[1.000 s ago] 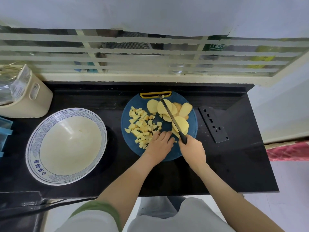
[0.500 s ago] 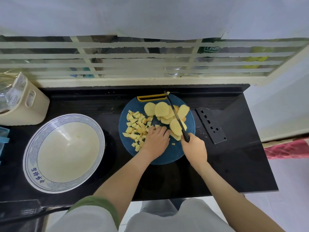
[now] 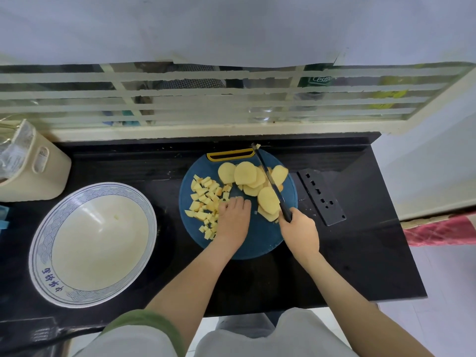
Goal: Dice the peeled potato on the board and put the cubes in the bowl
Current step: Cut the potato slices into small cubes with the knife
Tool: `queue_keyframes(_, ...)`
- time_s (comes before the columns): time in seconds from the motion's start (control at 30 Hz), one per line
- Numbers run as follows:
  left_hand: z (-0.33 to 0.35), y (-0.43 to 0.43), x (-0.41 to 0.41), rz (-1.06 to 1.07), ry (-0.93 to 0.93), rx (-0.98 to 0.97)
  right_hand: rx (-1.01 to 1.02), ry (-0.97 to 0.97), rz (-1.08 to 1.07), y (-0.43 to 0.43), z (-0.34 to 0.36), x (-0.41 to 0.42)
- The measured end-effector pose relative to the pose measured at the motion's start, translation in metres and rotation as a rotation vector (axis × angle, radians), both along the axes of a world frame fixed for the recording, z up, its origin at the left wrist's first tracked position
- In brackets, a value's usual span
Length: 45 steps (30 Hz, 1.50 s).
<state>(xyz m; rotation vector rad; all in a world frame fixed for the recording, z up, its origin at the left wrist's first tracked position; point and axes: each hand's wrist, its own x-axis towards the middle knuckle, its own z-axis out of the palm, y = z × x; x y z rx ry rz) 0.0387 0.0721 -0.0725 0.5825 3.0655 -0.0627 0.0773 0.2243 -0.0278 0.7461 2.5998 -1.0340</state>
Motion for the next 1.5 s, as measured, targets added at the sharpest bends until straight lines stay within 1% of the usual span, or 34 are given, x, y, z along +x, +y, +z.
queue_keyframes(0.03, 0.003, -0.006, -0.003, 0.037, -0.004, -0.022, -0.008, 0.005, -0.014, 0.001, 0.0, -0.001)
queue_keyframes(0.1, 0.009, -0.01, -0.008, 0.067, 0.013, -0.002, -0.025, 0.02, -0.039, 0.002, 0.0, -0.002)
queue_keyframes(0.17, 0.014, -0.007, -0.012, 0.027, 0.034, 0.037, -0.048, 0.031, -0.055, 0.004, 0.001, -0.003)
queue_keyframes(0.23, 0.017, 0.001, -0.018, -0.093, 0.034, 0.095, -0.075, 0.038, -0.064, 0.005, 0.002, -0.003)
queue_keyframes(0.3, 0.021, 0.01, -0.025, -0.266, -0.026, 0.121, -0.093, 0.041, -0.079, 0.007, 0.004, -0.002)
queue_keyframes(0.33, 0.024, 0.015, -0.028, -0.331, -0.094, 0.088, -0.095, 0.042, -0.089, 0.008, 0.005, -0.002)
queue_keyframes(0.4, 0.028, 0.022, -0.037, -0.376, -0.22, -0.039, -0.092, 0.044, -0.105, 0.013, 0.005, -0.001)
queue_keyframes(0.47, 0.03, 0.026, -0.044, -0.394, -0.239, -0.109, -0.095, 0.046, -0.114, 0.017, 0.005, 0.0)
queue_keyframes(0.53, 0.03, 0.029, -0.048, -0.381, -0.255, -0.073, -0.109, 0.044, -0.125, 0.023, 0.005, 0.001)
queue_keyframes(0.6, 0.032, 0.032, -0.047, -0.32, -0.271, 0.051, -0.098, 0.03, -0.109, 0.029, 0.006, 0.003)
queue_keyframes(0.63, 0.035, 0.031, -0.045, -0.253, -0.241, 0.155, -0.073, 0.018, -0.079, 0.031, 0.007, 0.004)
queue_keyframes(0.67, 0.038, 0.031, -0.043, -0.151, -0.18, 0.29, -0.038, 0.006, -0.042, 0.034, 0.007, 0.006)
queue_keyframes(0.7, 0.042, 0.029, -0.042, -0.005, -0.107, 0.433, 0.006, -0.007, 0.006, 0.036, 0.008, 0.009)
queue_keyframes(0.77, 0.051, 0.019, -0.04, 0.33, 0.025, 0.657, 0.137, -0.045, 0.14, 0.044, 0.009, 0.013)
queue_keyframes(0.8, 0.054, 0.011, -0.041, 0.456, 0.082, 0.735, 0.226, -0.063, 0.227, 0.047, 0.009, 0.015)
queue_keyframes(0.87, 0.06, -0.007, -0.046, 0.577, 0.15, 0.826, 0.406, -0.068, 0.416, 0.055, 0.01, 0.015)
queue_keyframes(0.93, 0.065, -0.019, -0.052, 0.515, 0.105, 0.796, 0.534, -0.058, 0.593, 0.059, 0.013, 0.013)
queue_keyframes(0.97, 0.066, -0.026, -0.055, 0.446, 0.033, 0.718, 0.57, -0.052, 0.663, 0.058, 0.014, 0.011)
queue_keyframes(1.0, 0.065, -0.03, -0.059, 0.37, -0.064, 0.59, 0.592, -0.048, 0.715, 0.056, 0.015, 0.009)
queue_keyframes(1.07, 0.062, -0.037, -0.064, 0.231, -0.241, 0.272, 0.614, -0.034, 0.779, 0.053, 0.016, 0.005)
queue_keyframes(1.1, 0.061, -0.043, -0.065, 0.194, -0.302, 0.157, 0.627, -0.025, 0.808, 0.048, 0.016, 0.004)
queue_keyframes(1.13, 0.059, -0.046, -0.065, 0.18, -0.344, 0.094, 0.639, -0.018, 0.823, 0.045, 0.015, 0.003)
queue_keyframes(1.2, 0.055, -0.051, -0.065, 0.203, -0.382, 0.077, 0.665, -0.019, 0.847, 0.04, 0.015, 0.001)
queue_keyframes(1.27, 0.051, -0.055, -0.062, 0.233, -0.373, 0.093, 0.679, -0.032, 0.868, 0.034, 0.014, 0.0)
queue_keyframes(1.37, 0.05, -0.057, -0.056, 0.287, -0.294, 0.103, 0.681, -0.037, 0.869, 0.026, 0.013, 0.0)
queue_keyframes(1.5, 0.049, -0.058, -0.049, 0.455, -0.21, 0.176, 0.666, -0.041, 0.844, 0.024, 0.012, 0.004)
